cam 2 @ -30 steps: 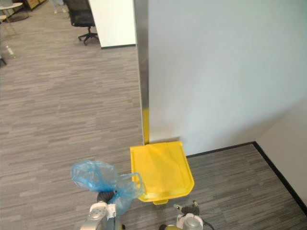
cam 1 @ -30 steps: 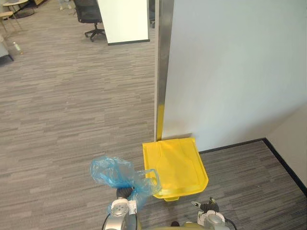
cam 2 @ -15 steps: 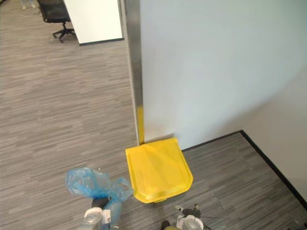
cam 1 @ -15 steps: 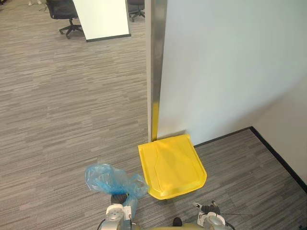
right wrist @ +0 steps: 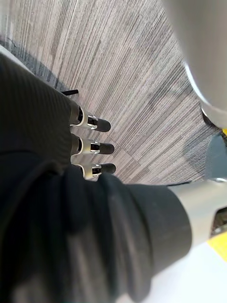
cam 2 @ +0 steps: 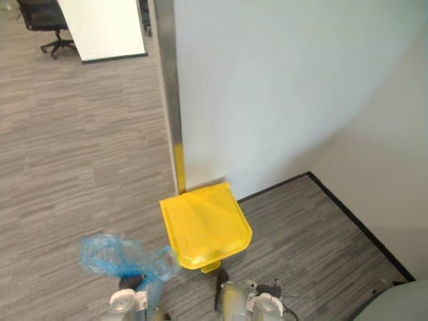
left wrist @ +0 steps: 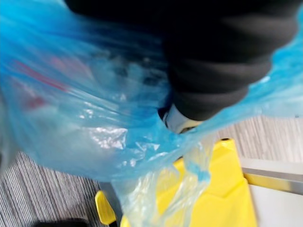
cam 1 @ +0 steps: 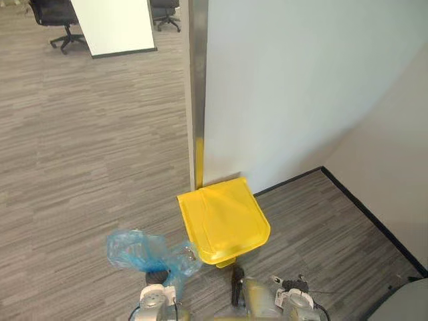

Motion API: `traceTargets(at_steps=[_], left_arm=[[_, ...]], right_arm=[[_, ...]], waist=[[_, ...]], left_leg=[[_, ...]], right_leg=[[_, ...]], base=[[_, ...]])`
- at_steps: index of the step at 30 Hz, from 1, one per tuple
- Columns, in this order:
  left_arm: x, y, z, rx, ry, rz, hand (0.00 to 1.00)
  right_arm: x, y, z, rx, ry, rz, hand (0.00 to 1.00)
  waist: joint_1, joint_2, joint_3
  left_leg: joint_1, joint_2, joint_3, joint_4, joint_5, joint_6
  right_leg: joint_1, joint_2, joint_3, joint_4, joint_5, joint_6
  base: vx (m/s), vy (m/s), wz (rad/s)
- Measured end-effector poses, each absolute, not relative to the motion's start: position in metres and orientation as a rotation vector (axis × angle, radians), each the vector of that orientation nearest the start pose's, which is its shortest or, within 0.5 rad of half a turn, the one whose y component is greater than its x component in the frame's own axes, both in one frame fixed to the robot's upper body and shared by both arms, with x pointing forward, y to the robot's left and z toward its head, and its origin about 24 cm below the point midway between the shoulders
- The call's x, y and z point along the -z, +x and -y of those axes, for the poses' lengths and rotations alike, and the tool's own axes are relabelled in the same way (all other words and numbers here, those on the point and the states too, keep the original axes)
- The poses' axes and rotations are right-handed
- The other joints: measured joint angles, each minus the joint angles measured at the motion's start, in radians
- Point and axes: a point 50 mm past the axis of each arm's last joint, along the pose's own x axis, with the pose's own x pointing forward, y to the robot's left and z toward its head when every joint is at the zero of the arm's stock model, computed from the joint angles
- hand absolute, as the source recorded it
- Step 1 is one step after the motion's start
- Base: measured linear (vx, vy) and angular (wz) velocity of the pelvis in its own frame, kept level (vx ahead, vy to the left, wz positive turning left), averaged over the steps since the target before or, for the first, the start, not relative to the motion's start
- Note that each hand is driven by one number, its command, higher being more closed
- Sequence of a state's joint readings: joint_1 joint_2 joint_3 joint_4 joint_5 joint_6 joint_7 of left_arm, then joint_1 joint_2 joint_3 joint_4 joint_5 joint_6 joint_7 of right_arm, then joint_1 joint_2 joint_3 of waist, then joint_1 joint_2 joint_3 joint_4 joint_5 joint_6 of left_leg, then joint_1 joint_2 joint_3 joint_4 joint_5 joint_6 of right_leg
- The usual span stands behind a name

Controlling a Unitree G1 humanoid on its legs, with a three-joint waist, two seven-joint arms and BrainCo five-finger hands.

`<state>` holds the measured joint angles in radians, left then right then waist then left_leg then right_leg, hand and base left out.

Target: Gather rubbish on tea table into small bin, then transfer packed bag to large trash can.

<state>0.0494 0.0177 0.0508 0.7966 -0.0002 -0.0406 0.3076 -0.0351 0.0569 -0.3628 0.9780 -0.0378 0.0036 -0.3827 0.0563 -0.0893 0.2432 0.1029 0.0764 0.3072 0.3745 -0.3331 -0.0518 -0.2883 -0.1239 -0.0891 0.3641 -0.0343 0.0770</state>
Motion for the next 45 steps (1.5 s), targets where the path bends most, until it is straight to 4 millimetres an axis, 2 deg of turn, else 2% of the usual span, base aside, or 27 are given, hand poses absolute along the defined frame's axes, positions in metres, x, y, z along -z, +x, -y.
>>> traceTargets(at_steps=[1, 3, 4, 6, 10, 15, 22, 25, 28, 29, 30, 31, 32, 33, 34, 35, 36, 37, 38, 39, 40, 41, 42, 43, 45], left_arm=[[0.125, 0.161, -0.176, -0.336, 0.121, -0.79, 1.0], [0.121, 0.168, -0.167, -0.302, 0.12, -0.761, 1.0], [0.119, 0.17, -0.163, -0.294, 0.11, -0.744, 1.0], [0.118, 0.173, -0.156, -0.265, 0.115, -0.733, 1.0], [0.117, 0.176, -0.15, -0.227, 0.11, -0.724, 1.0], [0.117, 0.176, -0.148, -0.22, 0.116, -0.729, 1.0], [0.118, 0.175, -0.147, -0.216, 0.121, -0.74, 1.0], [0.119, 0.174, -0.15, -0.223, 0.124, -0.742, 1.0], [0.119, 0.174, -0.15, -0.224, 0.125, -0.743, 1.0], [0.118, 0.175, -0.151, -0.226, 0.124, -0.742, 1.0], [0.119, 0.174, -0.152, -0.241, 0.116, -0.744, 1.0], [0.119, 0.173, -0.15, -0.252, 0.098, -0.743, 1.0], [0.118, 0.173, -0.153, -0.259, 0.1, -0.737, 1.0], [0.119, 0.171, -0.155, -0.269, 0.1, -0.746, 1.0], [0.12, 0.168, -0.157, -0.276, 0.096, -0.756, 1.0], [0.122, 0.164, -0.158, -0.284, 0.093, -0.768, 1.0], [0.124, 0.161, -0.158, -0.299, 0.077, -0.787, 1.0], [0.125, 0.159, -0.156, -0.305, 0.067, -0.795, 1.0], [0.123, 0.161, -0.157, -0.326, 0.042, -0.779, 1.0], [0.12, 0.166, -0.158, -0.328, 0.044, -0.762, 1.0], [0.119, 0.169, -0.162, -0.328, 0.061, -0.757, 1.0], [0.12, 0.168, -0.161, -0.321, 0.073, -0.765, 1.0], [0.123, 0.166, -0.159, -0.305, 0.081, -0.778, 1.0], [0.124, 0.164, -0.155, -0.293, 0.082, -0.787, 1.0], [0.124, 0.163, -0.152, -0.283, 0.079, -0.789, 1.0]], right_arm=[[0.143, 0.139, 0.197, 0.642, 0.007, -0.979, 0.0], [0.144, 0.134, 0.201, 0.665, 0.01, -0.988, 0.0], [0.145, 0.13, 0.203, 0.674, 0.012, -0.998, 0.0], [0.147, 0.125, 0.202, 0.683, 0.02, -1.01, 0.0], [0.148, 0.124, 0.199, 0.68, 0.027, -1.013, 0.0], [0.148, 0.12, 0.2, 0.676, 0.02, -1.015, 0.0], [0.148, 0.118, 0.204, 0.661, -0.007, -1.016, 0.0], [0.148, 0.118, 0.202, 0.647, -0.013, -1.019, 0.0], [0.148, 0.12, 0.199, 0.619, -0.026, -1.017, 0.0], [0.149, 0.119, 0.199, 0.616, -0.028, -1.019, 0.0], [0.149, 0.119, 0.198, 0.606, -0.038, -1.016, 0.0], [0.146, 0.125, 0.2, 0.599, -0.053, -0.999, 0.0], [0.146, 0.126, 0.198, 0.592, -0.056, -0.993, 0.0], [0.15, 0.118, 0.195, 0.584, -0.055, -1.024, 0.0], [0.151, 0.114, 0.193, 0.583, -0.053, -1.037, 0.0], [0.152, 0.112, 0.191, 0.58, -0.049, -1.047, 0.0], [0.154, 0.106, 0.19, 0.579, -0.043, -1.064, 0.0], [0.153, 0.108, 0.191, 0.578, -0.044, -1.058, 0.0], [0.15, 0.119, 0.193, 0.583, -0.044, -1.027, 0.0], [0.149, 0.125, 0.19, 0.57, -0.038, -1.019, 0.0], [0.15, 0.127, 0.185, 0.555, -0.034, -1.031, 0.0], [0.15, 0.129, 0.187, 0.553, -0.041, -1.033, 0.0], [0.147, 0.135, 0.19, 0.553, -0.048, -1.017, 0.0], [0.148, 0.134, 0.193, 0.561, -0.052, -1.022, 0.0], [0.15, 0.127, 0.197, 0.571, -0.064, -1.04, 0.0]], waist=[[-0.004, 0.024, 0.0], [-0.01, 0.044, -0.006], [-0.006, 0.045, -0.006], [-0.006, 0.045, -0.016], [-0.004, 0.05, -0.023], [-0.004, 0.063, -0.048], [-0.006, 0.093, -0.098], [-0.004, 0.081, -0.104], [-0.008, 0.068, -0.103], [-0.009, 0.06, -0.102], [0.002, 0.062, -0.108], [0.007, 0.076, -0.115], [-0.008, 0.066, -0.11], [-0.006, 0.04, -0.115], [-0.002, 0.029, -0.122], [0.002, 0.018, -0.129], [0.005, 0.011, -0.148], [0.017, 0.048, -0.17], [0.043, 0.069, -0.179], [0.04, 0.044, -0.169], [0.041, 0.017, -0.169], [0.041, 0.038, -0.169], [0.036, 0.073, -0.162], [0.02, 0.073, -0.157], [0.014, 0.091, -0.158]], left_leg=[[-0.014, 0.021, -0.023, 0.03, -0.017, -0.014], [-0.035, 0.039, -0.064, 0.046, -0.031, -0.035], [-0.034, 0.045, -0.089, 0.048, -0.035, -0.039], [-0.032, 0.071, -0.115, 0.052, -0.045, -0.056], [-0.032, 0.103, -0.133, 0.052, -0.059, -0.075], [-0.003, 0.088, -0.139, 0.024, -0.068, -0.074], [0.026, 0.062, -0.154, -0.026, -0.057, -0.066], [0.057, 0.034, -0.149, -0.071, -0.029, -0.056], [0.078, 0.011, -0.152, -0.101, -0.004, -0.043], [0.075, 0.0, -0.153, -0.092, 0.001, -0.034], [0.065, 0.008, -0.147, -0.104, 0.027, -0.011], [0.054, 0.025, -0.137, -0.122, 0.041, -0.006], [0.054, 0.019, -0.142, -0.134, 0.046, -0.011], [0.042, 0.007, -0.152, -0.119, 0.046, -0.011], [0.024, 0.005, -0.154, -0.105, 0.046, -0.011], [0.012, 0.003, -0.152, -0.096, 0.047, -0.012], [-0.006, 0.006, -0.15, -0.099, 0.059, -0.024], [-0.031, 0.029, -0.146, -0.121, 0.077, -0.004], [-0.056, 0.06, -0.106, -0.165, 0.118, -0.031], [-0.056, 0.04, -0.095, -0.168, 0.133, -0.037], [-0.081, 0.017, -0.093, -0.165, 0.145, -0.038], [-0.104, 0.024, -0.086, -0.163, 0.15, -0.046], [-0.12, 0.038, -0.1, -0.166, 0.17, -0.043], [-0.131, 0.036, -0.127, -0.179, 0.203, -0.036], [-0.132, 0.037, -0.153, -0.208, 0.232, -0.05]], right_leg=[[0.003, 0.014, -0.008, 0.006, 0.002, -0.003], [0.004, 0.042, -0.014, 0.01, 0.002, -0.004], [0.007, 0.053, -0.019, 0.022, 0.001, -0.005], [0.015, 0.071, -0.041, 0.033, -0.015, -0.031], [0.029, 0.097, -0.068, 0.022, -0.023, -0.044], [0.025, 0.077, -0.065, 0.073, -0.045, -0.08], [0.038, 0.054, -0.068, 0.085, -0.059, -0.079], [0.044, 0.036, -0.059, 0.086, -0.058, -0.078], [0.041, 0.015, -0.05, 0.108, -0.042, -0.056], [0.025, 0.007, -0.04, 0.13, -0.016, -0.035], [0.015, 0.022, -0.024, 0.092, 0.04, -0.003], [0.006, 0.023, -0.013, 0.143, 0.028, -0.016], [-0.017, 0.003, 0.001, 0.316, -0.042, -0.042], [-0.007, -0.021, 0.029, 0.452, -0.091, -0.024], [0.006, -0.034, 0.035, 0.479, -0.113, -0.029], [0.018, -0.047, 0.034, 0.471, -0.136, -0.021], [0.036, -0.005, 0.016, 0.34, -0.136, 0.0], [0.074, 0.032, 0.033, 0.22, -0.137, 0.011], [0.088, 0.048, 0.066, 0.178, -0.17, -0.016], [0.099, 0.019, 0.061, 0.227, -0.207, -0.014], [0.141, 0.002, 0.084, 0.117, -0.256, 0.011], [0.151, 0.017, 0.082, 0.042, -0.243, -0.009], [0.171, 0.038, 0.07, -0.007, -0.201, -0.017], [0.177, 0.044, 0.063, -0.039, -0.176, -0.021], [0.177, 0.045, 0.038, -0.048, -0.164, -0.029]], base=[[0.15, -0.171, 0.43], [0.15, -0.131, 0.46], [0.14, -0.104, 0.32], [0.14, -0.102, 0.27], [0.12, -0.037, 0.09], [0.1, 0.043, 0.06], [0.1, 0.069, 0.08], [0.02, 0.04, -0.02], [-0.05, 0.01, 0.04], [-0.17, 0.038, -0.14], [-0.22, 0.022, -0.21], [-0.19, 0.003, 0.0], [-0.12, -0.035, 0.33], [-0.07, -0.045, 0.42], [-0.13, -0.109, 0.26], [-0.15, -0.127, 0.03], [-0.15, -0.09, -0.17], [-0.13, -0.115, -0.57], [-0.08, -0.111, -0.57], [-0.14, -0.198, -0.57], [-0.09, -0.158, -0.41], [-0.16, -0.145, -0.33], [-0.17, -0.103, -0.04], [-0.21, -0.099, 0.26], [-0.21, -0.089, 0.38]])
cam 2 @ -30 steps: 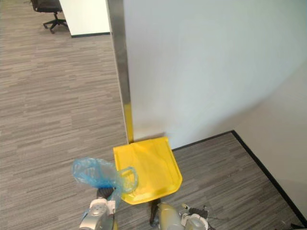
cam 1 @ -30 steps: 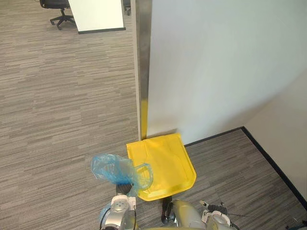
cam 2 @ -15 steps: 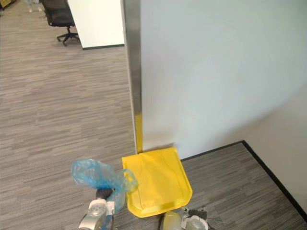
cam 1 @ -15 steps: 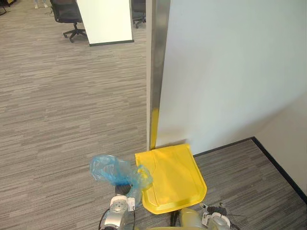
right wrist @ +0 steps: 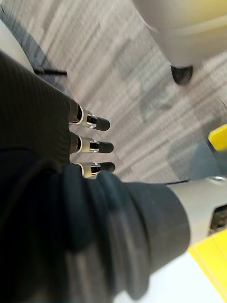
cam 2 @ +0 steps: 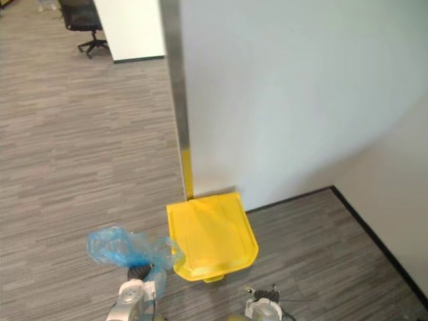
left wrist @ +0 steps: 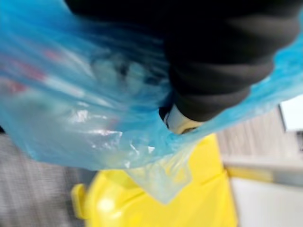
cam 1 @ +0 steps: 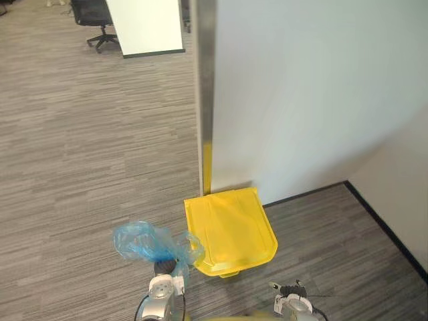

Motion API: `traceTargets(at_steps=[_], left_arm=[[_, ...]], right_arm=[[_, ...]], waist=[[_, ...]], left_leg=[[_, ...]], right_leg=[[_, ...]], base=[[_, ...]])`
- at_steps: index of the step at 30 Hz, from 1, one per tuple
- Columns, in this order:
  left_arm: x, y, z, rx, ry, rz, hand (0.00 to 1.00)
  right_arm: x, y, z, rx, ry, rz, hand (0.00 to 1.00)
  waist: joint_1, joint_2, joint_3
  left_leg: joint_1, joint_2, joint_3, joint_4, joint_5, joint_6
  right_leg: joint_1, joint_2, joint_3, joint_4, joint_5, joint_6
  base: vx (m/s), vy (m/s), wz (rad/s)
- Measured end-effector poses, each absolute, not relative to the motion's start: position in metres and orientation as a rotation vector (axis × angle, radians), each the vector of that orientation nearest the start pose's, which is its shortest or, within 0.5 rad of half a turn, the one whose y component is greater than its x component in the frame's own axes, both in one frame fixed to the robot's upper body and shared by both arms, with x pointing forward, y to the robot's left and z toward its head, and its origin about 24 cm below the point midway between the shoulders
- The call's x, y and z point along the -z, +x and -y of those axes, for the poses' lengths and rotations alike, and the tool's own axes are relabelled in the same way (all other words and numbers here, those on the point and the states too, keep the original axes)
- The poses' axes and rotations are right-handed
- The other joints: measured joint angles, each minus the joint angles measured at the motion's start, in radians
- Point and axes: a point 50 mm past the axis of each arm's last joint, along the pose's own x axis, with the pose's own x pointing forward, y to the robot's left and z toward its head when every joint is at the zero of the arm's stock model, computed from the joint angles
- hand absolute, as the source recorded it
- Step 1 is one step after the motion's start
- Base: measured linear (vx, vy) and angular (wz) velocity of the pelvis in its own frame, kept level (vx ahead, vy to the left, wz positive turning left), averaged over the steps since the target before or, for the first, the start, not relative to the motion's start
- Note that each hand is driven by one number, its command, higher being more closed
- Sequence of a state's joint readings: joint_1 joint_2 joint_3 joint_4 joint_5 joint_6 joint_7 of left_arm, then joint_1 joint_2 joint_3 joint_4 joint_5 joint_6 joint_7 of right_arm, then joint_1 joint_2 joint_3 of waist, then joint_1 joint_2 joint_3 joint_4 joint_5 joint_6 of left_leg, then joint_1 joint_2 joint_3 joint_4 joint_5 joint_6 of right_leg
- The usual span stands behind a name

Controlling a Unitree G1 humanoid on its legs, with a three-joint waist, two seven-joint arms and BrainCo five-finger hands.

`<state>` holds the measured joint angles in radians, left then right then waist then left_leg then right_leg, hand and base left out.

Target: Gather rubbish on tea table into small bin, then transfer packed bag to large trash can.

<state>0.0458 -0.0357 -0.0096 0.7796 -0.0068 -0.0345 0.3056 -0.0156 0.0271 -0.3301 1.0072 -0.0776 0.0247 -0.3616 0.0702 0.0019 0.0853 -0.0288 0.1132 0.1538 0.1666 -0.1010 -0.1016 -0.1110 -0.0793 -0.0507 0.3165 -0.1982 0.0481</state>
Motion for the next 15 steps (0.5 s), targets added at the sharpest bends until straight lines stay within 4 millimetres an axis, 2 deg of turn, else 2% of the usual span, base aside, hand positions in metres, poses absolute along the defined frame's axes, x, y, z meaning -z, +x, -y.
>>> traceTargets(at_steps=[2, 5, 6, 7, 9, 10, 11, 12, 13, 15], left_arm=[[0.125, 0.162, -0.15, -0.277, 0.07, -0.793, 1.0], [0.129, 0.151, -0.154, -0.288, 0.073, -0.822, 1.0], [0.131, 0.148, -0.155, -0.29, 0.077, -0.831, 1.0], [0.131, 0.146, -0.156, -0.292, 0.077, -0.834, 1.0], [0.131, 0.146, -0.151, -0.282, 0.062, -0.837, 1.0], [0.133, 0.142, -0.149, -0.279, 0.056, -0.847, 1.0], [0.134, 0.14, -0.148, -0.276, 0.052, -0.855, 1.0], [0.134, 0.14, -0.15, -0.273, 0.056, -0.856, 1.0], [0.136, 0.137, -0.156, -0.282, 0.072, -0.865, 1.0], [0.139, 0.129, -0.17, -0.297, 0.116, -0.894, 1.0]], right_arm=[[0.15, 0.122, 0.2, 0.577, -0.076, -1.05, 0.0], [0.151, 0.121, 0.194, 0.558, -0.077, -1.054, 0.0], [0.151, 0.121, 0.193, 0.558, -0.075, -1.055, 0.0], [0.153, 0.117, 0.191, 0.56, -0.066, -1.063, 0.0], [0.153, 0.114, 0.195, 0.572, -0.074, -1.067, 0.0], [0.154, 0.11, 0.197, 0.578, -0.078, -1.076, 0.0], [0.155, 0.105, 0.199, 0.587, -0.079, -1.087, 0.0], [0.155, 0.1, 0.207, 0.616, -0.08, -1.096, 0.0], [0.156, 0.099, 0.207, 0.627, -0.065, -1.103, 0.0], [0.158, 0.091, 0.203, 0.645, -0.035, -1.125, 0.0]], waist=[[-0.008, 0.002, 0.007], [-0.005, -0.014, 0.018], [-0.013, -0.018, 0.015], [-0.015, -0.034, 0.004], [-0.009, -0.051, 0.015], [-0.014, -0.037, 0.007], [-0.021, -0.018, -0.004], [-0.027, -0.003, -0.011], [-0.028, 0.003, -0.017], [-0.028, -0.011, -0.029]], left_leg=[[-0.005, 0.006, -0.02, -0.025, 0.014, -0.01], [-0.006, 0.016, -0.018, -0.046, 0.043, -0.016], [-0.002, 0.013, -0.023, -0.081, 0.048, -0.019], [0.003, 0.0, -0.011, -0.098, 0.052, -0.013], [-0.017, -0.008, 0.032, 0.079, 0.01, 0.029], [-0.004, -0.007, 0.035, 0.109, -0.027, 0.022], [0.015, 0.0, 0.036, 0.076, -0.056, 0.01], [0.032, -0.007, 0.038, 0.018, -0.082, 0.016], [0.03, -0.014, 0.046, -0.012, -0.075, 0.013], [0.054, -0.039, 0.051, -0.077, -0.051, 0.019]], right_leg=[[-0.008, 0.0, -0.023, 0.003, 0.011, -0.005], [-0.012, -0.005, -0.042, 0.004, 0.031, -0.018], [-0.014, -0.01, -0.046, -0.005, 0.039, -0.019], [-0.029, -0.024, -0.054, -0.033, 0.056, -0.03], [-0.029, -0.058, -0.059, -0.058, 0.084, -0.023], [-0.025, -0.061, -0.066, -0.069, 0.091, -0.017], [-0.027, -0.055, -0.073, -0.076, 0.093, 0.003], [-0.035, -0.05, -0.069, -0.077, 0.106, 0.02], [-0.022, -0.054, -0.07, -0.109, 0.122, 0.018], [0.009, -0.062, -0.064, -0.192, 0.181, 0.034]], base=[[-0.2, -0.035, 0.32], [-0.22, -0.039, 0.04], [-0.19, 0.013, 0.19], [-0.17, 0.027, 0.16], [-0.07, 0.04, 0.15], [-0.09, 0.091, 0.23], [-0.12, 0.147, 0.19], [-0.13, 0.168, 0.05], [-0.07, 0.134, -0.05], [0.01, 0.127, -0.1]])
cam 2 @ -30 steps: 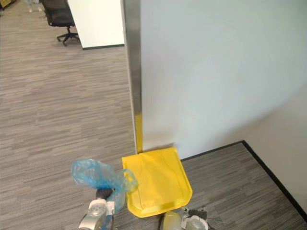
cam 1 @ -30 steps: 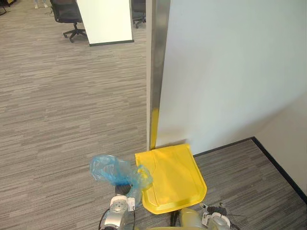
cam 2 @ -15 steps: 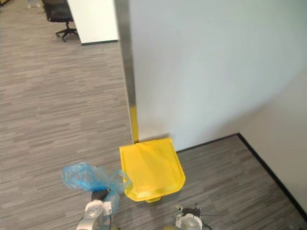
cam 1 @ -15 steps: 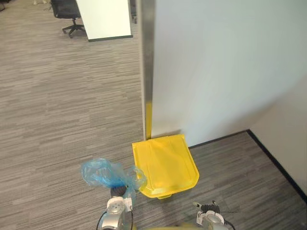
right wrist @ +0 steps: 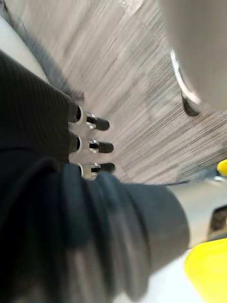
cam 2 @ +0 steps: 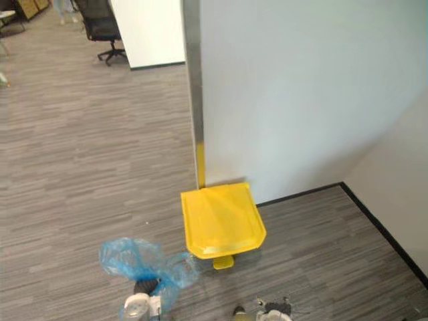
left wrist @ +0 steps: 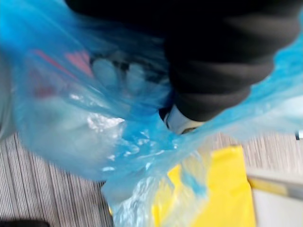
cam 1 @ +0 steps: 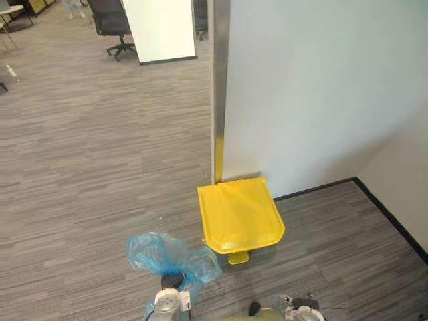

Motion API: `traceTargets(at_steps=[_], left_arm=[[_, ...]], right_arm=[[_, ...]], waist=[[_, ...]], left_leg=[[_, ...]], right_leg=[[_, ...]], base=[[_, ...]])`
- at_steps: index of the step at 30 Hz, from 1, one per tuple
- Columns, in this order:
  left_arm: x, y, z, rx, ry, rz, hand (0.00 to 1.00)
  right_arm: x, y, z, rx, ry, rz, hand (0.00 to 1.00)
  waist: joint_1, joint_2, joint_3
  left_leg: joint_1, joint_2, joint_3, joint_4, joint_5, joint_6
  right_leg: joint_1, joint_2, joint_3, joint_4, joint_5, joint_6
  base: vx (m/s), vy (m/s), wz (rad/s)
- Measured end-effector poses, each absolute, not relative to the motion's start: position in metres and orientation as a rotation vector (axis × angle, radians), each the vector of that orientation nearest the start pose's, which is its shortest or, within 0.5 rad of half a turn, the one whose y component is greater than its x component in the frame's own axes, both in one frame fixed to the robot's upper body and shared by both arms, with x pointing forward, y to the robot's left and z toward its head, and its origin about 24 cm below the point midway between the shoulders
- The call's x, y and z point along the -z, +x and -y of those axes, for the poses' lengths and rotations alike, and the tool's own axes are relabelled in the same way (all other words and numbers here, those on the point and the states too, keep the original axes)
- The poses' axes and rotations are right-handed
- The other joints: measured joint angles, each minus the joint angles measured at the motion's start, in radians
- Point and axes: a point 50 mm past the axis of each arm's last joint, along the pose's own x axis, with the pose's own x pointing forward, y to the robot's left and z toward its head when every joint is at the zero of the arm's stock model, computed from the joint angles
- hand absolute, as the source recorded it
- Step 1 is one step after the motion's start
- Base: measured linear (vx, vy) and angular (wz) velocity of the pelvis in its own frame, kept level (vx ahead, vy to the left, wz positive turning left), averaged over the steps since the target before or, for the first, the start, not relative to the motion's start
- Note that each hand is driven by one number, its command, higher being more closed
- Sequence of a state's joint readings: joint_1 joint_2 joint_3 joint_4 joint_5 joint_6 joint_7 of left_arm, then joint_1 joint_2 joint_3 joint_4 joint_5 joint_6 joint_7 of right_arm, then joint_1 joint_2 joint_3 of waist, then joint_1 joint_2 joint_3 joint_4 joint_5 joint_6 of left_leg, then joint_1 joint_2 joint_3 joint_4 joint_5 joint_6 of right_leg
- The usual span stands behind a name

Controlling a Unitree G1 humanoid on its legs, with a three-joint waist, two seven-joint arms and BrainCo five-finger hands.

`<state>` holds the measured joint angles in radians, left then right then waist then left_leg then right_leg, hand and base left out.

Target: Gather rubbish on tea table into small bin, then transfer packed bag to large trash can.

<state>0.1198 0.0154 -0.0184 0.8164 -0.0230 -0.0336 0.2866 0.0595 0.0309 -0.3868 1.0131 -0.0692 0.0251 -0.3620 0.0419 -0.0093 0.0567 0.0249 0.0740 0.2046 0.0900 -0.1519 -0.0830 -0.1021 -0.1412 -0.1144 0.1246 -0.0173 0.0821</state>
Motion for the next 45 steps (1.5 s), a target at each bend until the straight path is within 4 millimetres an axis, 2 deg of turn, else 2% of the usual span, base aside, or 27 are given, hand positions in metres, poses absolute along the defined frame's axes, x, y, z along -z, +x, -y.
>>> traceTargets(at_steps=[3, 6, 11, 16, 20, 23, 24, 25, 26, 27, 28, 30, 31, 32, 33, 34, 35, 36, 38, 41, 44, 45], left_arm=[[0.143, 0.122, -0.173, -0.298, 0.131, -0.926, 1.0], [0.146, 0.12, -0.174, -0.288, 0.143, -0.944, 1.0], [0.147, 0.121, -0.175, -0.284, 0.155, -0.957, 1.0], [0.146, 0.126, -0.179, -0.281, 0.164, -0.946, 1.0], [0.143, 0.132, -0.183, -0.284, 0.176, -0.928, 1.0], [0.138, 0.139, -0.184, -0.283, 0.172, -0.889, 1.0], [0.135, 0.143, -0.18, -0.282, 0.159, -0.861, 1.0], [0.133, 0.146, -0.178, -0.282, 0.15, -0.85, 1.0], [0.132, 0.148, -0.177, -0.285, 0.14, -0.839, 1.0], [0.132, 0.148, -0.176, -0.286, 0.136, -0.843, 1.0], [0.132, 0.147, -0.179, -0.294, 0.145, -0.844, 1.0], [0.131, 0.149, -0.184, -0.296, 0.161, -0.838, 1.0], [0.129, 0.153, -0.183, -0.289, 0.161, -0.826, 1.0], [0.127, 0.16, -0.18, -0.279, 0.16, -0.81, 1.0], [0.124, 0.167, -0.175, -0.254, 0.171, -0.788, 1.0], [0.121, 0.175, -0.17, -0.243, 0.164, -0.769, 1.0], [0.118, 0.183, -0.164, -0.227, 0.154, -0.744, 1.0], [0.115, 0.187, -0.162, -0.217, 0.156, -0.731, 1.0], [0.111, 0.194, -0.154, -0.187, 0.154, -0.703, 1.0], [0.107, 0.202, -0.151, -0.155, 0.16, -0.676, 1.0], [0.102, 0.209, -0.144, -0.133, 0.141, -0.654, 1.0], [0.104, 0.207, -0.143, -0.133, 0.137, -0.66, 1.0]], right_arm=[[0.16, 0.088, 0.203, 0.646, -0.033, -1.141, 0.0], [0.16, 0.086, 0.206, 0.656, -0.034, -1.152, 0.0], [0.161, 0.088, 0.211, 0.657, -0.044, -1.163, 0.0], [0.161, 0.095, 0.208, 0.643, -0.036, -1.157, 0.0], [0.159, 0.103, 0.206, 0.634, -0.033, -1.138, 0.0], [0.157, 0.104, 0.207, 0.63, -0.045, -1.11, 0.0], [0.155, 0.103, 0.21, 0.634, -0.052, -1.096, 0.0], [0.154, 0.105, 0.212, 0.64, -0.054, -1.084, 0.0], [0.152, 0.107, 0.215, 0.647, -0.055, -1.067, 0.0], [0.151, 0.109, 0.217, 0.653, -0.055, -1.055, 0.0], [0.15, 0.109, 0.218, 0.657, -0.053, -1.049, 0.0], [0.15, 0.112, 0.215, 0.661, -0.04, -1.043, 0.0], [0.15, 0.112, 0.215, 0.678, -0.026, -1.04, 0.0], [0.151, 0.106, 0.217, 0.703, -0.013, -1.059, 0.0], [0.152, 0.101, 0.22, 0.718, -0.012, -1.073, 0.0], [0.151, 0.101, 0.223, 0.728, -0.014, -1.071, 0.0], [0.148, 0.108, 0.229, 0.737, -0.018, -1.047, 0.0], [0.147, 0.109, 0.23, 0.747, -0.011, -1.04, 0.0], [0.145, 0.11, 0.232, 0.788, 0.024, -1.019, 0.0], [0.147, 0.109, 0.226, 0.791, 0.055, -1.024, 0.0], [0.148, 0.107, 0.223, 0.793, 0.067, -1.038, 0.0], [0.148, 0.107, 0.223, 0.793, 0.066, -1.037, 0.0]], waist=[[-0.003, 0.0, -0.003], [-0.005, 0.002, -0.006], [-0.006, 0.019, 0.007], [-0.006, -0.005, 0.033], [-0.004, -0.027, 0.061], [-0.009, -0.049, 0.08], [-0.008, -0.054, 0.087], [-0.009, -0.051, 0.095], [-0.011, -0.043, 0.12], [-0.009, -0.038, 0.129], [-0.003, -0.035, 0.132], [0.002, -0.049, 0.14], [0.0, -0.049, 0.141], [-0.006, -0.046, 0.146], [-0.006, -0.04, 0.154], [0.0, -0.02, 0.167], [0.002, 0.005, 0.186], [-0.004, 0.008, 0.194], [-0.006, 0.017, 0.192], [-0.002, 0.013, 0.195], [0.0, -0.006, 0.199], [0.001, -0.012, 0.201]], left_leg=[[0.015, -0.013, -0.006, -0.021, 0.009, 0.003], [0.037, -0.023, -0.023, -0.037, 0.034, 0.016], [0.052, -0.022, -0.052, -0.04, 0.035, 0.017], [0.061, -0.021, -0.044, -0.04, 0.032, 0.02], [0.045, -0.02, -0.019, -0.004, -0.004, 0.028], [0.023, -0.025, -0.024, 0.112, -0.095, 0.037], [0.016, -0.027, -0.043, 0.164, -0.134, 0.047], [0.022, -0.026, -0.059, 0.191, -0.151, 0.059], [0.051, -0.019, -0.067, 0.218, -0.164, 0.073], [0.062, -0.005, -0.072, 0.241, -0.182, 0.073], [0.071, 0.021, -0.08, 0.287, -0.22, 0.07], [0.085, 0.035, -0.084, 0.337, -0.268, 0.063], [0.082, 0.039, -0.093, 0.379, -0.304, 0.057], [0.077, 0.038, -0.117, 0.422, -0.333, 0.052], [0.078, 0.036, -0.138, 0.466, -0.366, 0.029], [0.083, 0.049, -0.14, 0.493, -0.384, 0.016], [0.074, 0.063, -0.139, 0.514, -0.371, 0.008], [0.075, 0.059, -0.14, 0.514, -0.357, 0.01], [0.084, 0.069, -0.163, 0.522, -0.332, 0.018], [0.088, 0.093, -0.159, 0.519, -0.325, 0.013], [0.076, 0.109, -0.153, 0.55, -0.325, 0.013], [0.058, 0.112, -0.154, 0.578, -0.331, 0.024]], right_leg=[[0.031, 0.001, 0.01, -0.058, 0.033, 0.004], [0.056, 0.003, -0.002, -0.084, 0.042, 0.014], [0.094, 0.009, -0.018, -0.117, 0.043, 0.013], [0.101, 0.012, -0.007, -0.124, 0.047, 0.007], [0.056, 0.009, 0.022, -0.07, 0.026, -0.004], [0.013, -0.029, 0.023, 0.119, -0.071, 0.031], [-0.016, -0.053, 0.011, 0.239, -0.099, 0.038], [-0.063, -0.066, 0.012, 0.371, -0.09, 0.029], [-0.159, -0.072, 0.013, 0.573, -0.054, 0.012], [-0.193, -0.063, 0.012, 0.625, -0.073, 0.008], [-0.222, -0.041, -0.018, 0.606, -0.11, -0.005], [-0.263, -0.019, -0.06, 0.46, -0.094, 0.006], [-0.289, -0.009, -0.078, 0.359, -0.064, 0.018], [-0.277, 0.002, -0.089, 0.317, -0.052, 0.023], [-0.244, 0.008, -0.083, 0.284, -0.07, 0.036], [-0.232, 0.015, -0.085, 0.291, -0.087, 0.059], [-0.232, 0.016, -0.097, 0.322, -0.12, 0.057], [-0.233, 0.01, -0.098, 0.34, -0.126, 0.047], [-0.229, 0.011, -0.114, 0.373, -0.178, 0.031], [-0.21, 0.019, -0.152, 0.364, -0.163, 0.014], [-0.207, 0.017, -0.158, 0.368, -0.157, 0.004], [-0.21, 0.016, -0.158, 0.367, -0.155, -0.004]], base=[[0.05, 0.084, -0.03], [0.13, 0.037, 0.16], [0.11, 0.002, 0.08], [0.0, -0.003, -0.06], [-0.08, 0.025, -0.26], [-0.05, 0.036, 0.06], [-0.01, 0.044, 0.43], [0.01, 0.076, 0.42], [0.01, 0.068, 0.25], [0.07, 0.049, 0.16], [0.13, 0.004, 0.11], [0.2, -0.053, 0.13], [0.22, -0.105, 0.43], [0.38, -0.195, 0.65], [0.35, -0.175, 0.51], [0.38, -0.157, 0.27], [0.21, -0.064, 0.16], [0.23, -0.095, 0.3], [0.2, -0.117, 0.13], [0.11, -0.117, 0.06], [-0.09, -0.088, 0.08], [-0.2, -0.072, 0.1]])
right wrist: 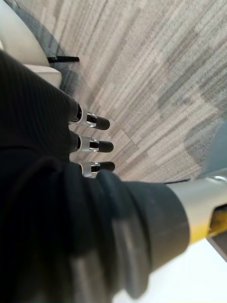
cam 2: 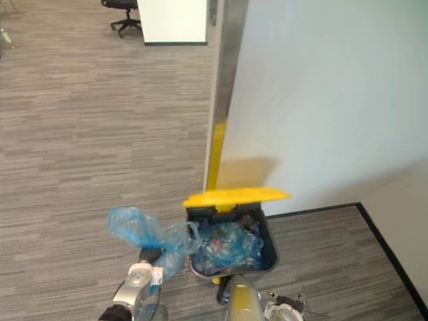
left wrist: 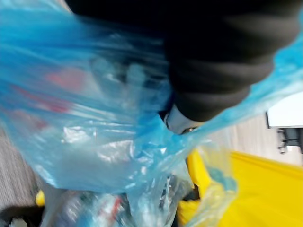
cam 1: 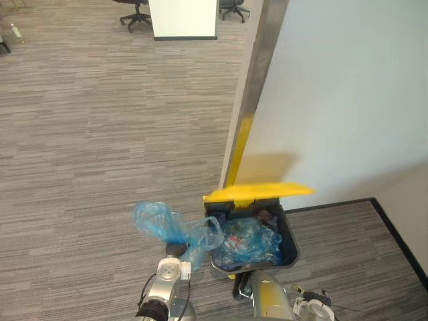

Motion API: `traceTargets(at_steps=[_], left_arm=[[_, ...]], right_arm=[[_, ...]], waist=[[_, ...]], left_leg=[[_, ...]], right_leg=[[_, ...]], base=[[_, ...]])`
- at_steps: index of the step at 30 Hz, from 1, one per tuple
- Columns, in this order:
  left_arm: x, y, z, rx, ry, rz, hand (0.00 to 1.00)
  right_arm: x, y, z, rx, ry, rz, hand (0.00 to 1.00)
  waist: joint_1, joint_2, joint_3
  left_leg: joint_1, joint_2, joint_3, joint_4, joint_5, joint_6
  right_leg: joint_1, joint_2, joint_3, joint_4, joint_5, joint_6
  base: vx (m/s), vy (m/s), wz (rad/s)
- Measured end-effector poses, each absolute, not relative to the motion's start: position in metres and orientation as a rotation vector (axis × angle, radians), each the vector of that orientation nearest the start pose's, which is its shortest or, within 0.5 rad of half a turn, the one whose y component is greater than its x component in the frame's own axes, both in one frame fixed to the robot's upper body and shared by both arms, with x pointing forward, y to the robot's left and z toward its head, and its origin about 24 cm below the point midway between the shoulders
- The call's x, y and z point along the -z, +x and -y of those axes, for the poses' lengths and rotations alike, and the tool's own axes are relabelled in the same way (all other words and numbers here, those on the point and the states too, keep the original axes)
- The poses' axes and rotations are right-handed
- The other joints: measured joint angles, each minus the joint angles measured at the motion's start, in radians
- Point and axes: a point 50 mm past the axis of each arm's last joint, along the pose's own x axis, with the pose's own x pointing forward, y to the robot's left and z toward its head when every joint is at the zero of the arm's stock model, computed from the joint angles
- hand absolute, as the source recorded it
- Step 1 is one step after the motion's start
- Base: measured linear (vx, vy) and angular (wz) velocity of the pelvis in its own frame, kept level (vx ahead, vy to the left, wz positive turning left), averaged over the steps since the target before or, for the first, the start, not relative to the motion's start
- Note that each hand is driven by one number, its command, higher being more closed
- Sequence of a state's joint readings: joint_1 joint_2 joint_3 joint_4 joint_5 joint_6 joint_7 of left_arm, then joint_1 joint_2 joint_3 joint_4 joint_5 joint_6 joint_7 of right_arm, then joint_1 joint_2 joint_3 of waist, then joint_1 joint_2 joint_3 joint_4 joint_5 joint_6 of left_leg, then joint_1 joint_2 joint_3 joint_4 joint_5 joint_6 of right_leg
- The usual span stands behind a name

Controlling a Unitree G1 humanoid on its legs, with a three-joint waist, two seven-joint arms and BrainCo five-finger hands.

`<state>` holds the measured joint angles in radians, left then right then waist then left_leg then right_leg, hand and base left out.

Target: Gather rubbish on tea table into small bin, then transfer packed bag to large trash can.

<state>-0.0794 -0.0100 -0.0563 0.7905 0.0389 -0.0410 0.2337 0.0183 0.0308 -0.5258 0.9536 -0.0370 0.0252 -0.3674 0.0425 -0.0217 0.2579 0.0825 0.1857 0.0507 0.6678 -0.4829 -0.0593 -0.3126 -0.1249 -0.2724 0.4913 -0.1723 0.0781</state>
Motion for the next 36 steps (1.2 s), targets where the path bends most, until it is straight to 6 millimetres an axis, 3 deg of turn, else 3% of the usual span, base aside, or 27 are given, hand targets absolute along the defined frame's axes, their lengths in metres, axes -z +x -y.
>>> traceTargets(at_steps=[3, 4, 6, 9, 12, 14, 15, 16, 17, 18, 19, 20, 21, 22, 24, 25, 27, 28, 30, 31, 32, 33, 34, 36], left_arm=[[0.105, 0.206, -0.143, -0.135, 0.136, -0.664, 1.0], [0.103, 0.207, -0.144, -0.136, 0.137, -0.657, 1.0], [0.108, 0.198, -0.149, -0.147, 0.147, -0.683, 1.0], [0.111, 0.193, -0.153, -0.154, 0.155, -0.702, 1.0], [0.104, 0.202, -0.153, -0.154, 0.155, -0.659, 1.0], [0.093, 0.214, -0.152, -0.154, 0.148, -0.601, 1.0], [0.088, 0.219, -0.151, -0.157, 0.139, -0.576, 1.0], [0.078, 0.229, -0.147, -0.156, 0.114, -0.526, 1.0], [0.068, 0.239, -0.143, -0.16, 0.093, -0.477, 1.0], [0.058, 0.248, -0.141, -0.158, 0.087, -0.427, 1.0], [0.051, 0.254, -0.14, -0.159, 0.08, -0.395, 1.0], [0.039, 0.266, -0.137, -0.163, 0.059, -0.343, 1.0], [0.028, 0.274, -0.134, -0.168, 0.036, -0.292, 1.0], [0.021, 0.276, -0.13, -0.172, 0.007, -0.261, 1.0], [0.012, 0.281, -0.126, -0.184, -0.04, -0.225, 1.0], [0.008, 0.283, -0.125, -0.184, -0.052, -0.211, 1.0], [-0.007, 0.293, -0.124, -0.175, -0.062, -0.153, 1.0], [-0.011, 0.294, -0.121, -0.17, -0.075, -0.137, 1.0], [-0.017, 0.292, -0.123, -0.183, -0.086, -0.107, 1.0], [-0.022, 0.293, -0.122, -0.178, -0.087, -0.081, 1.0], [-0.022, 0.292, -0.117, -0.158, -0.084, -0.076, 1.0], [-0.022, 0.291, -0.115, -0.151, -0.082, -0.077, 1.0], [-0.021, 0.289, -0.114, -0.147, -0.084, -0.076, 1.0], [-0.021, 0.288, -0.11, -0.125, -0.072, -0.077, 1.0]], right_arm=[[0.149, 0.107, 0.221, 0.789, 0.069, -1.04, 0.0], [0.148, 0.108, 0.221, 0.783, 0.063, -1.034, 0.0], [0.148, 0.109, 0.22, 0.758, 0.042, -1.033, 0.0], [0.144, 0.121, 0.217, 0.704, 0.004, -0.994, 0.0], [0.13, 0.156, 0.205, 0.617, -0.012, -0.875, 0.0], [0.115, 0.189, 0.188, 0.535, 0.001, -0.778, 0.0], [0.109, 0.199, 0.184, 0.507, -0.008, -0.742, 0.0], [0.093, 0.222, 0.176, 0.464, -0.012, -0.652, 0.0], [0.077, 0.242, 0.172, 0.439, -0.005, -0.569, 0.0], [0.064, 0.256, 0.165, 0.411, 0.0, -0.51, 0.0], [0.056, 0.266, 0.161, 0.4, 0.014, -0.47, 0.0], [0.041, 0.282, 0.158, 0.385, 0.017, -0.419, 0.0], [0.027, 0.296, 0.157, 0.378, 0.023, -0.367, 0.0], [0.01, 0.311, 0.16, 0.375, 0.015, -0.309, 0.0], [-0.026, 0.338, 0.16, 0.357, 0.014, -0.195, 0.0], [-0.038, 0.345, 0.159, 0.357, 0.014, -0.16, 0.0], [-0.058, 0.356, 0.159, 0.377, 0.041, -0.106, 0.0], [-0.069, 0.362, 0.161, 0.385, 0.047, -0.076, 0.0], [-0.094, 0.374, 0.158, 0.369, 0.076, -0.01, 0.0], [-0.114, 0.38, 0.154, 0.367, 0.102, 0.04, 0.0], [-0.125, 0.383, 0.158, 0.384, 0.118, 0.069, 0.0], [-0.129, 0.384, 0.159, 0.386, 0.119, 0.081, 0.0], [-0.147, 0.389, 0.156, 0.369, 0.113, 0.133, 0.0], [-0.176, 0.396, 0.148, 0.345, 0.13, 0.208, 0.0]], waist=[[-0.002, -0.002, 0.002], [-0.001, -0.005, 0.002], [0.019, -0.012, 0.001], [0.022, -0.017, -0.002], [0.02, -0.01, 0.0], [0.022, -0.002, 0.009], [0.021, -0.001, 0.009], [0.019, 0.003, 0.019], [0.021, 0.008, 0.028], [0.05, -0.004, 0.034], [0.069, 0.001, 0.041], [0.058, -0.025, 0.057], [0.043, -0.034, 0.077], [0.053, -0.011, 0.091], [0.068, 0.01, 0.104], [0.069, 0.024, 0.111], [0.075, -0.003, 0.145], [0.074, -0.002, 0.15], [0.082, 0.001, 0.151], [0.1, 0.021, 0.162], [0.085, 0.023, 0.165], [0.075, 0.02, 0.165], [0.097, 0.034, 0.17], [0.117, 0.031, 0.17]], left_leg=[[-0.024, 0.01, -0.008, 0.003, -0.034, 0.025], [-0.044, 0.018, -0.027, -0.016, -0.099, -0.016], [-0.066, 0.021, -0.027, -0.007, -0.098, -0.018], [-0.102, 0.031, -0.04, -0.009, -0.098, -0.018], [-0.167, 0.041, -0.088, -0.033, -0.095, -0.014], [-0.217, 0.038, -0.102, -0.023, -0.069, 0.025], [-0.257, 0.03, -0.098, 0.021, -0.068, 0.027], [-0.32, 0.008, -0.067, 0.108, -0.067, 0.033], [-0.357, -0.011, -0.053, 0.114, -0.055, 0.068], [-0.369, 0.0, -0.059, 0.12, -0.057, 0.046], [-0.396, 0.02, -0.054, 0.124, -0.056, 0.036], [-0.437, 0.012, -0.07, 0.135, -0.042, 0.014], [-0.474, -0.004, -0.102, 0.158, -0.024, -0.016], [-0.517, -0.003, -0.128, 0.184, -0.025, -0.017], [-0.592, -0.025, -0.075, 0.289, -0.031, 0.001], [-0.591, -0.031, -0.049, 0.255, -0.046, 0.042], [-0.601, -0.032, -0.053, 0.235, -0.049, 0.033], [-0.617, -0.033, -0.064, 0.234, -0.048, 0.032], [-0.637, -0.032, -0.088, 0.206, -0.042, 0.027], [-0.645, 0.003, -0.098, 0.179, -0.023, 0.02], [-0.658, 0.007, -0.102, 0.181, -0.008, 0.0], [-0.661, -0.003, -0.106, 0.187, 0.002, -0.021], [-0.669, 0.014, -0.14, 0.182, 0.01, -0.036], [-0.666, 0.015, -0.158, 0.156, 0.025, -0.027]], right_leg=[[-0.01, -0.001, -0.014, -0.007, 0.002, 0.0], [-0.041, -0.002, -0.024, 0.007, 0.006, 0.0], [-0.062, 0.004, -0.014, 0.01, 0.022, -0.018], [-0.097, 0.017, -0.018, 0.006, 0.024, -0.022], [-0.141, 0.037, -0.047, -0.024, 0.024, -0.021], [-0.165, 0.045, -0.077, -0.045, 0.026, -0.019], [-0.177, 0.043, -0.084, -0.046, 0.028, -0.022], [-0.182, 0.042, -0.102, -0.057, 0.041, -0.037], [-0.19, 0.051, -0.11, -0.056, 0.049, -0.04], [-0.21, 0.066, -0.101, -0.056, 0.052, -0.041], [-0.244, 0.071, -0.087, -0.002, 0.066, -0.073], [-0.314, 0.064, 0.03, 0.171, 0.044, -0.145], [-0.305, 0.06, 0.062, 0.131, 0.016, -0.109], [-0.319, 0.068, 0.041, 0.103, 0.024, -0.093], [-0.357, 0.069, -0.016, 0.031, 0.097, -0.098], [-0.364, 0.08, -0.031, 0.012, 0.119, -0.09], [-0.366, 0.082, -0.034, -0.028, 0.154, -0.105], [-0.364, 0.087, -0.039, -0.062, 0.176, -0.12], [-0.36, 0.106, -0.06, -0.128, 0.176, -0.103], [-0.386, 0.114, -0.073, -0.045, 0.138, -0.109], [-0.417, 0.09, 0.03, 0.134, 0.122, -0.189], [-0.389, 0.072, 0.042, 0.108, 0.101, -0.153], [-0.388, 0.098, 0.004, 0.081, 0.101, -0.14], [-0.387, 0.109, -0.035, 0.04, 0.135, -0.153]], base=[[-0.18, -0.047, 0.28], [-0.24, -0.066, 0.23], [-0.21, -0.102, 0.02], [-0.12, -0.167, 0.01], [-0.04, -0.166, 0.18], [-0.04, -0.182, 0.23], [-0.1, -0.159, 0.23], [-0.17, -0.113, 0.27], [-0.24, -0.096, -0.01], [-0.2, -0.083, -0.11], [-0.19, -0.147, 0.28], [-0.12, -0.21, 1.05], [-0.16, -0.226, 1.04], [-0.18, -0.122, 0.37], [-0.22, -0.017, -0.32], [-0.21, -0.014, -0.14], [-0.19, -0.053, 0.2], [-0.18, -0.091, 0.32], [-0.16, -0.095, 0.05], [-0.08, -0.151, 0.23], [-0.05, -0.189, 0.52], [0.01, -0.177, 0.4], [0.03, -0.142, -0.28], [0.04, -0.098, -0.54]])
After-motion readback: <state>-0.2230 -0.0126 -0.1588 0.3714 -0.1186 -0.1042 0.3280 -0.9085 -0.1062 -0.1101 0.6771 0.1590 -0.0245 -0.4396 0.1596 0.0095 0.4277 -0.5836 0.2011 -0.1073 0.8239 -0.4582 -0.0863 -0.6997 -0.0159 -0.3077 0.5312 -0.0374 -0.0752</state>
